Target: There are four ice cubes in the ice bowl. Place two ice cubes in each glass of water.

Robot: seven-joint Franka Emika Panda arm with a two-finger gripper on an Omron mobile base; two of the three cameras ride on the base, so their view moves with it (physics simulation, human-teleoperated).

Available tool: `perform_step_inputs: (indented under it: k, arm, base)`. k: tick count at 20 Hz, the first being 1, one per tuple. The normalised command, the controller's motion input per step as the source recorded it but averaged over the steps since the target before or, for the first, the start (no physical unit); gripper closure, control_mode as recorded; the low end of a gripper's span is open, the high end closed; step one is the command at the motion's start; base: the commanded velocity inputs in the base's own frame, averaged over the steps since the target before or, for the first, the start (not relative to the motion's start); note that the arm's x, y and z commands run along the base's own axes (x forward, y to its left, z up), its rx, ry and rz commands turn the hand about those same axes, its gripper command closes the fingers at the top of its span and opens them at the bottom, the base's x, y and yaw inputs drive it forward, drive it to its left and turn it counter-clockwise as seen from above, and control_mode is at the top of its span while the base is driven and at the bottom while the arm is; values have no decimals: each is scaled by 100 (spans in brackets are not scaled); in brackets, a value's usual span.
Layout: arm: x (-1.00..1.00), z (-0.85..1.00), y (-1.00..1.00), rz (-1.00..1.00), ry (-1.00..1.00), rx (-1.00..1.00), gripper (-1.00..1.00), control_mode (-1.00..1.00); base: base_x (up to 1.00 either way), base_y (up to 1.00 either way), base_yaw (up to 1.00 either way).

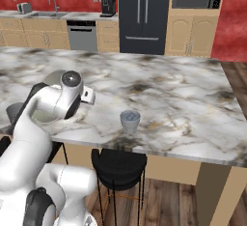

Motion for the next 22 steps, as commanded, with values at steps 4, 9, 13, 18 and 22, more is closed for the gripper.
perform_step_inputs:
  k: [4, 9, 13, 18, 22]
  arm:
    - [2, 10, 0, 0, 1, 1, 100, -100]
    - [2, 9, 0, 0, 6, 6, 100, -100]
    - [0, 0, 27, 0, 0, 1, 100, -100]
    - [9, 0, 40, 0, 0, 3, 100, -100]
    - [39, 1, 40, -4, 7, 1, 100, -100]
  base:
    - [0, 0, 0]
    - [0, 0, 0]
    - [0, 0, 0]
    - [0, 0, 0]
    - [0, 0, 0]
